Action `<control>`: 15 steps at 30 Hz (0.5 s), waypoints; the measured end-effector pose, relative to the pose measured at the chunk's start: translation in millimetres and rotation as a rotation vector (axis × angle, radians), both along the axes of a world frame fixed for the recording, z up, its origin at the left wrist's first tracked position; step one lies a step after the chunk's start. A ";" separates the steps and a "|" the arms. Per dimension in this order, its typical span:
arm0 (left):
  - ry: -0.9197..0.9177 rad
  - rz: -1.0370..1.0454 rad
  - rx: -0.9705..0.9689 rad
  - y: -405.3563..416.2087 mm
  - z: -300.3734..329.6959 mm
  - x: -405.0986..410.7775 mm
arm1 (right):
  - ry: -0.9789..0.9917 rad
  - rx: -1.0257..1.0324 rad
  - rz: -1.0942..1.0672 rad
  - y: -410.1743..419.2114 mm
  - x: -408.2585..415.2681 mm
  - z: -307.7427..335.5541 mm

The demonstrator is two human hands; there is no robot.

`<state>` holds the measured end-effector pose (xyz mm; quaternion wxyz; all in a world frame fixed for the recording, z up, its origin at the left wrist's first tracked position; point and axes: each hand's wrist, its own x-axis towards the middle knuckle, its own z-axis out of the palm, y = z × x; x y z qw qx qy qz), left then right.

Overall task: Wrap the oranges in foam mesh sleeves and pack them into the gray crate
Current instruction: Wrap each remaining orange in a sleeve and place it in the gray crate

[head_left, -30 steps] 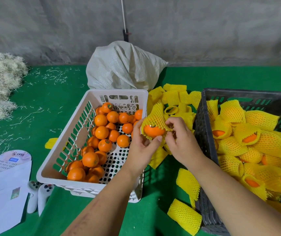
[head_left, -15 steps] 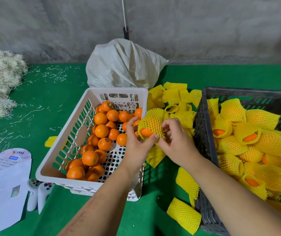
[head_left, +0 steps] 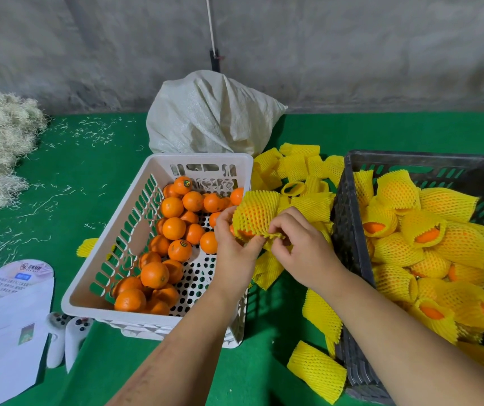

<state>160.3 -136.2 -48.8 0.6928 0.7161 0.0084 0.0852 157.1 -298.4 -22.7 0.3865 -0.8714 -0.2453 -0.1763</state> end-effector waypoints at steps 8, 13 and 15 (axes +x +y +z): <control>-0.052 -0.066 0.041 2.5 -2.3 -5.1 | 0.373 0.343 0.031 -0.1 0.1 1.1; -0.124 -0.121 0.181 -4.5 -6.4 -13.0 | 0.949 0.675 -0.038 10.3 4.0 0.4; -0.139 -0.139 0.231 -5.1 -6.7 -14.3 | 0.982 0.810 -0.003 13.2 6.5 -0.9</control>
